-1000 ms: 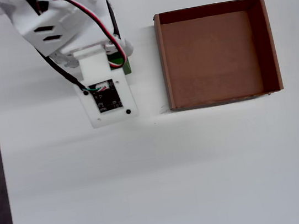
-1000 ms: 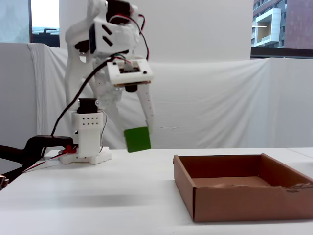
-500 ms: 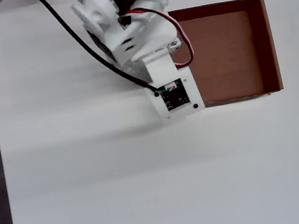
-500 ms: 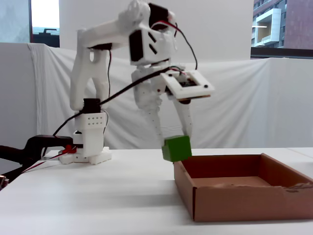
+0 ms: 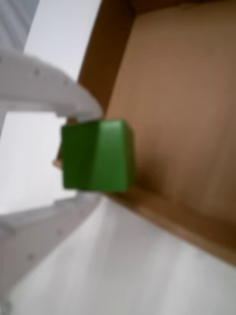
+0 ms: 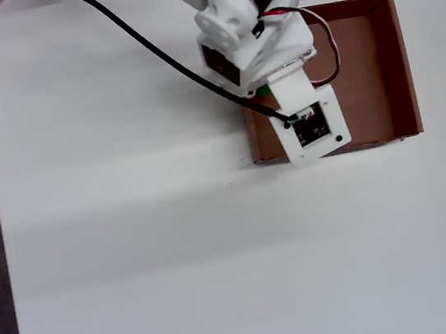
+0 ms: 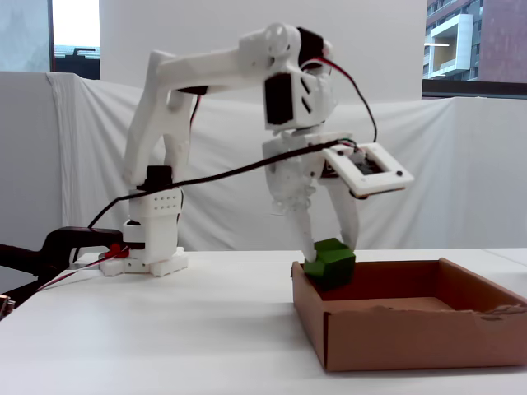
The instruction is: Grasp a green cube and put it in a box.
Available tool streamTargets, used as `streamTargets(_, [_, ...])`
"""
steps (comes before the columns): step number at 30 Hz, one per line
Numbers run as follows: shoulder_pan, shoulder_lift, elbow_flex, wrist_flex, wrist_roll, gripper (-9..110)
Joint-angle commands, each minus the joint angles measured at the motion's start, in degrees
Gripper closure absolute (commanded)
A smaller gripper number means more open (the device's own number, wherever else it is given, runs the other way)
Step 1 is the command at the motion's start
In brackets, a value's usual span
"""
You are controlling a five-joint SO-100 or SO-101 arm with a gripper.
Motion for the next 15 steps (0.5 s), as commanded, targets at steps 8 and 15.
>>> streamTargets(8, [-2.64,-1.23,-2.90,0.44,1.58,87])
streamTargets(15, [-2.64,-2.37,-2.64,0.53,1.76,87])
